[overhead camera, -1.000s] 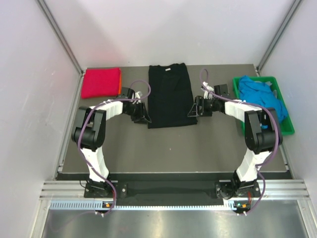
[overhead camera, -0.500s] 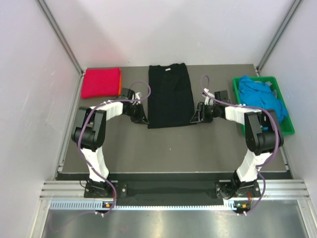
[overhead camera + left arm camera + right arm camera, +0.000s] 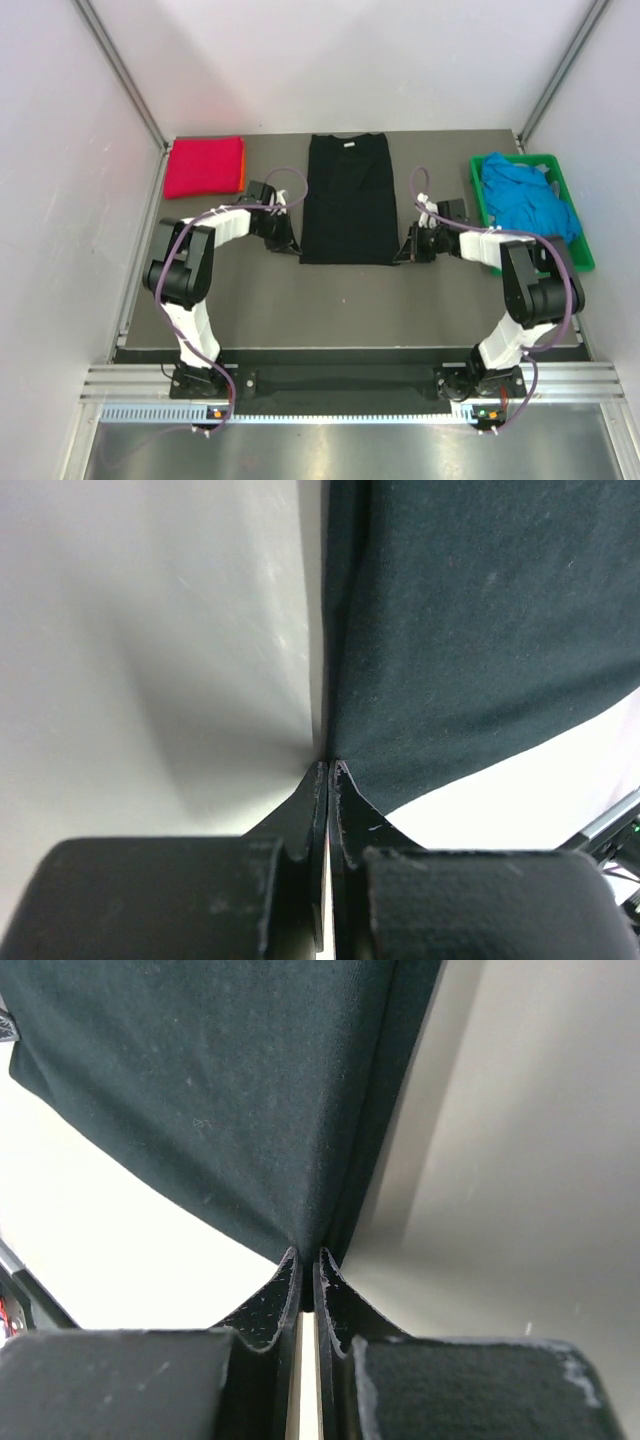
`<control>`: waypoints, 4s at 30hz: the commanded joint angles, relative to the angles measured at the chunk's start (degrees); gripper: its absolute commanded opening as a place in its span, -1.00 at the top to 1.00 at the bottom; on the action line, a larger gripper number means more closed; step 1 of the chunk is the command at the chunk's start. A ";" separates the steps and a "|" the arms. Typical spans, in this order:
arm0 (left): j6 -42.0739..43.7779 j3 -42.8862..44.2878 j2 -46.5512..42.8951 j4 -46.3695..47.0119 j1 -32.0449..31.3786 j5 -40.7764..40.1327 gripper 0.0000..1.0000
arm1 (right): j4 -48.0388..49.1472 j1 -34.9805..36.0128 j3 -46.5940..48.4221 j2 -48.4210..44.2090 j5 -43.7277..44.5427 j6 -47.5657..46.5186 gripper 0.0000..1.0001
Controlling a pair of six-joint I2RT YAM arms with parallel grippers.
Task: Fold and stack the t-shirts
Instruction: Fold the tshirt
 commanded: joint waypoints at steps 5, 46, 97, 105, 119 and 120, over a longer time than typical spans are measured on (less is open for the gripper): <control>0.99 -6.16 -3.80 -3.59 -1.69 -5.10 1.00 | -0.17 -0.07 -6.31 -7.55 5.57 2.30 1.00; -2.79 1.22 1.64 -0.42 -10.48 -6.06 0.84 | -10.45 0.90 -6.05 -9.76 11.45 7.85 0.92; 8.02 40.41 23.17 -5.43 -2.31 -3.17 0.35 | -14.58 -2.26 44.84 24.16 10.41 -10.96 0.06; 8.55 41.29 24.05 -5.52 -2.22 -4.49 0.37 | -13.88 -2.35 45.45 25.75 9.44 -10.44 0.16; 7.06 40.85 24.67 -5.08 -1.96 -5.54 1.00 | -7.81 -5.43 39.30 23.90 10.24 -6.65 1.00; 6.79 40.76 24.75 -5.17 -1.96 -5.89 1.00 | -8.34 -5.52 39.39 24.34 9.88 -6.57 1.00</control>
